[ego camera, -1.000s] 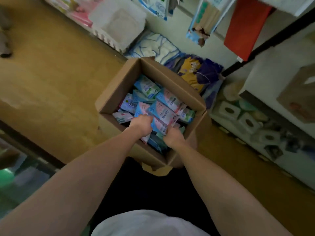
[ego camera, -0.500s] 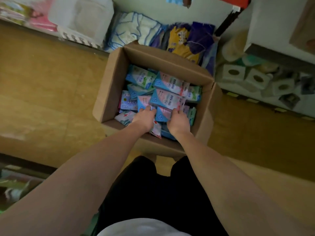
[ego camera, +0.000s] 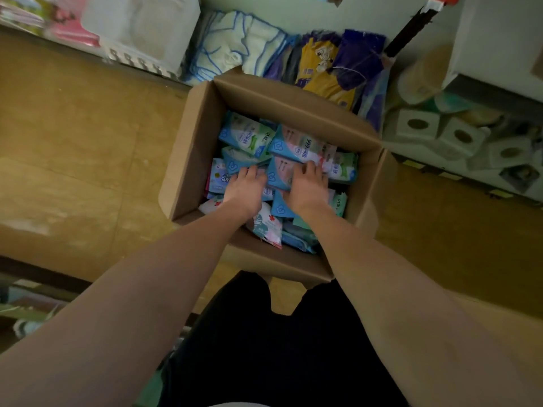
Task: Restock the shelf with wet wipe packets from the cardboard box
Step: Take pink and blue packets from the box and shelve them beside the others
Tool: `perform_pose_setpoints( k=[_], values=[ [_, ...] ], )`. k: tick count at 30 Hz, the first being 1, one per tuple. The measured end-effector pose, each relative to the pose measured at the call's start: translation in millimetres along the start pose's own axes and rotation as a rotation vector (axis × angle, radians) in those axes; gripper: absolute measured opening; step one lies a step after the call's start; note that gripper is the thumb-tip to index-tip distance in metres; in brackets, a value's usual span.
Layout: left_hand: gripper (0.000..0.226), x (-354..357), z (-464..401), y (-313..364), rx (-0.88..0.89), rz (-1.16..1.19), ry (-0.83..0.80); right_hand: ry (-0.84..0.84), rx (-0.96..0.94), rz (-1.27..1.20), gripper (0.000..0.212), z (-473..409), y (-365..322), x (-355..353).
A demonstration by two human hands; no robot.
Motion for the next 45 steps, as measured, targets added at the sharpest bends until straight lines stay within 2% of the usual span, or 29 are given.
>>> perform_pose_setpoints(
  k=[5,8,10,15,19,23,25,28,32,34,36,40,41,45],
  values=[
    [0.067,-4.0,-20.8,-0.9,-0.035,-0.011,-0.027,-0.032,-0.020,0.009,0.074,-13.7,6.0,2.8],
    [0.074,-6.7,-24.7,5.2,-0.052,-0.054,-0.050,0.007,-0.022,0.046,0.073,-10.1,3.5,7.3],
    [0.071,-8.6,-23.7,10.6,-0.071,-0.109,-0.051,-0.004,-0.021,0.077,0.078,-6.5,1.4,7.9],
    [0.059,-17.1,-18.7,16.1,-0.102,-0.193,-0.065,-0.164,0.074,0.031,0.100,3.4,4.0,-0.8],
    [0.057,-24.4,-10.3,17.3,-0.092,-0.216,-0.085,-0.211,0.136,0.022,0.105,22.3,10.2,-5.4],
    [0.063,-32.8,9.4,15.1,-0.080,-0.020,-0.209,-0.269,0.158,-0.115,0.104,36.0,14.5,-22.7],
    [0.061,-45.8,20.8,13.7,-0.071,0.015,-0.161,-0.265,0.165,-0.155,0.104,41.9,11.1,-36.5],
    [0.067,-71.4,33.9,11.6,-0.108,0.053,-0.118,-0.189,0.162,-0.154,0.117,50.2,2.1,-62.9],
    [0.038,-117.2,43.0,10.1,-0.130,0.228,-0.085,-0.102,0.171,-0.212,0.124,65.5,1.9,-105.1],
    [0.023,-140.9,46.0,14.8,-0.105,0.264,-0.045,-0.063,0.210,-0.259,0.115,74.7,7.7,-126.1],
    [0.015,-161.1,49.9,26.3,-0.059,0.276,-0.034,-0.045,0.234,-0.299,0.094,85.3,16.4,-144.9],
    [0.036,-199.1,61.4,60.0,0.051,0.267,0.004,0.005,0.173,-0.195,0.032,107.0,31.3,-184.5],
    [0.037,-208.3,65.8,69.4,0.073,0.263,0.014,0.045,0.163,-0.193,0.023,112.1,35.1,-194.2],
    [0.034,-233.4,76.1,103.1,0.077,0.312,0.027,0.190,0.140,-0.269,0.019,133.0,55.6,-231.6]
  ],
)
Point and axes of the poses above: each hand's wrist, its own z-axis away from the middle knuckle, its own x-axis out of the palm, y = z × x, the point moved 1 cm from there along -z, towards the middle knuckle, and after that the axes turned 6 degrees about -x, right-handed, at the moved point
